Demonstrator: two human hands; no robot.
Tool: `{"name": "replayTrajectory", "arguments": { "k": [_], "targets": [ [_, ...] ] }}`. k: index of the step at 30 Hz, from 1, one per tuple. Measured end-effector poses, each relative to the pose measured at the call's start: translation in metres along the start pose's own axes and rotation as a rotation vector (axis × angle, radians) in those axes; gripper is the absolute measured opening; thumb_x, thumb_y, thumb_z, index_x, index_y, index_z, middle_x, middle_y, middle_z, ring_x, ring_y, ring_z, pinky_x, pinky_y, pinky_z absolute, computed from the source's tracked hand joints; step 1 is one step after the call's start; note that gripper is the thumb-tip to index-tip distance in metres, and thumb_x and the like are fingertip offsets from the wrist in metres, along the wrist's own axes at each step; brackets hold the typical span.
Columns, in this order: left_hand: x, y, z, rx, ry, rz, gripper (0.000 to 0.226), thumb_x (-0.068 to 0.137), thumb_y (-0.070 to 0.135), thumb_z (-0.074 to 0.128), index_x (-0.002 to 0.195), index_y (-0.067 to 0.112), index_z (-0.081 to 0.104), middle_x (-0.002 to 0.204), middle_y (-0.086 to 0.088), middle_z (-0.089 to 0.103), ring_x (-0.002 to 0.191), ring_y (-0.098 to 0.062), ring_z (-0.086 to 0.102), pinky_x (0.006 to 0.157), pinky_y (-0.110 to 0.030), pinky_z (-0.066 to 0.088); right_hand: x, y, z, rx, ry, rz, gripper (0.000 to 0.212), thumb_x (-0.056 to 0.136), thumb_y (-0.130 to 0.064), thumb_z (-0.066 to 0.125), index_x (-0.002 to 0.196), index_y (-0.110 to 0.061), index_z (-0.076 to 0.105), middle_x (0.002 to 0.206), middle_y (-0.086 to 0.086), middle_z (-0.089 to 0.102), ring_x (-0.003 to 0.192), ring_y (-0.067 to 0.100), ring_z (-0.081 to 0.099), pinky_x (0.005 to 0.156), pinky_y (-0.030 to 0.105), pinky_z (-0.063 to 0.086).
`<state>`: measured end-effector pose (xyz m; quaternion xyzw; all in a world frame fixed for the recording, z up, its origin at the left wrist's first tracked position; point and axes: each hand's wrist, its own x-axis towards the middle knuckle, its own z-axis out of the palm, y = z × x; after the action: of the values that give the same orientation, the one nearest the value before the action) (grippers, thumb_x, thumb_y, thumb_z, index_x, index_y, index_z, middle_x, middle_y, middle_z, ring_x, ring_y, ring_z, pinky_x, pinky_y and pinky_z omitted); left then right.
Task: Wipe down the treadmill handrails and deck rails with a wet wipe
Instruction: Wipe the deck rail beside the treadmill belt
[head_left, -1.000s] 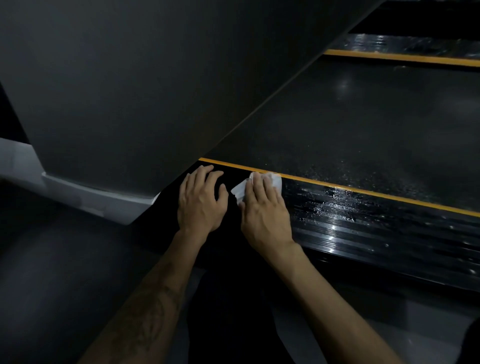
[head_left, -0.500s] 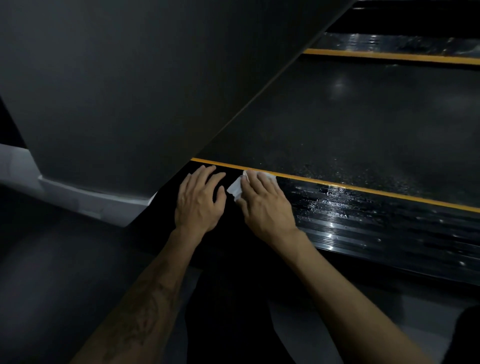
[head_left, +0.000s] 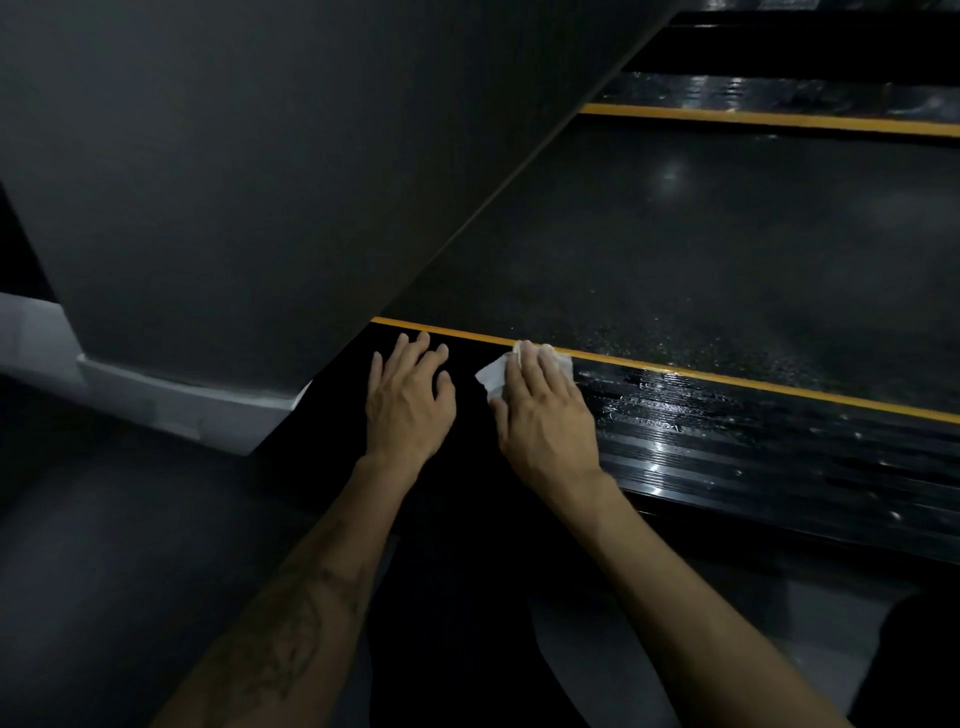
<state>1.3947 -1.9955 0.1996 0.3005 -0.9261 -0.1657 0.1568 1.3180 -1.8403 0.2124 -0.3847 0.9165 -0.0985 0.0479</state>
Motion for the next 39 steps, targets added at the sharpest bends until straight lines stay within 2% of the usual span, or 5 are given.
{"name": "replayTrajectory", "arguments": {
  "k": [7,10,16,35,39],
  "targets": [
    [-0.006,-0.002,0.000,0.054,0.037,0.121,0.041,0.103,0.026,0.052,0.143,0.022,0.060,0.156,-0.005,0.048,0.151,-0.024,0.035,0.125,-0.046,0.022,0.005,-0.002,-0.002,-0.007,-0.043,-0.131,0.063,0.110,-0.043,0.026,0.165,-0.014,0.013,0.173,0.004,0.006,0.159,0.021,0.000,0.129,0.039,0.001],
    [-0.006,-0.001,-0.001,0.054,0.049,0.146,0.040,0.102,0.026,0.054,0.142,0.022,0.061,0.154,-0.005,0.051,0.148,-0.024,0.039,0.123,-0.046,0.026,0.001,0.003,-0.003,-0.021,-0.017,-0.030,0.064,0.110,-0.043,0.020,0.164,-0.010,0.008,0.172,0.008,0.003,0.159,0.023,-0.003,0.129,0.039,0.002],
    [-0.006,-0.002,0.002,0.059,0.061,0.123,0.041,0.102,0.025,0.052,0.141,0.022,0.061,0.154,-0.002,0.050,0.148,-0.021,0.038,0.123,-0.045,0.026,-0.017,-0.010,0.004,0.006,0.011,-0.071,0.062,0.110,-0.042,0.026,0.163,-0.010,0.021,0.171,0.012,0.013,0.159,0.027,0.007,0.129,0.040,0.008],
    [-0.006,0.000,0.000,0.042,0.061,0.125,0.040,0.102,0.020,0.051,0.142,0.021,0.061,0.153,-0.002,0.051,0.148,-0.021,0.038,0.123,-0.046,0.026,-0.039,-0.012,0.000,-0.019,-0.025,-0.004,0.066,0.108,-0.042,0.014,0.163,-0.005,0.009,0.171,0.015,0.001,0.159,0.029,-0.005,0.130,0.041,0.003],
    [-0.005,-0.003,0.002,0.061,0.060,0.150,0.040,0.102,0.023,0.053,0.141,0.021,0.061,0.152,-0.004,0.051,0.147,-0.023,0.039,0.122,-0.049,0.029,-0.028,-0.010,-0.003,-0.002,-0.034,-0.128,0.064,0.110,-0.045,0.025,0.164,-0.013,0.016,0.173,0.007,0.006,0.159,0.023,0.001,0.129,0.038,0.005]
  ]
}}
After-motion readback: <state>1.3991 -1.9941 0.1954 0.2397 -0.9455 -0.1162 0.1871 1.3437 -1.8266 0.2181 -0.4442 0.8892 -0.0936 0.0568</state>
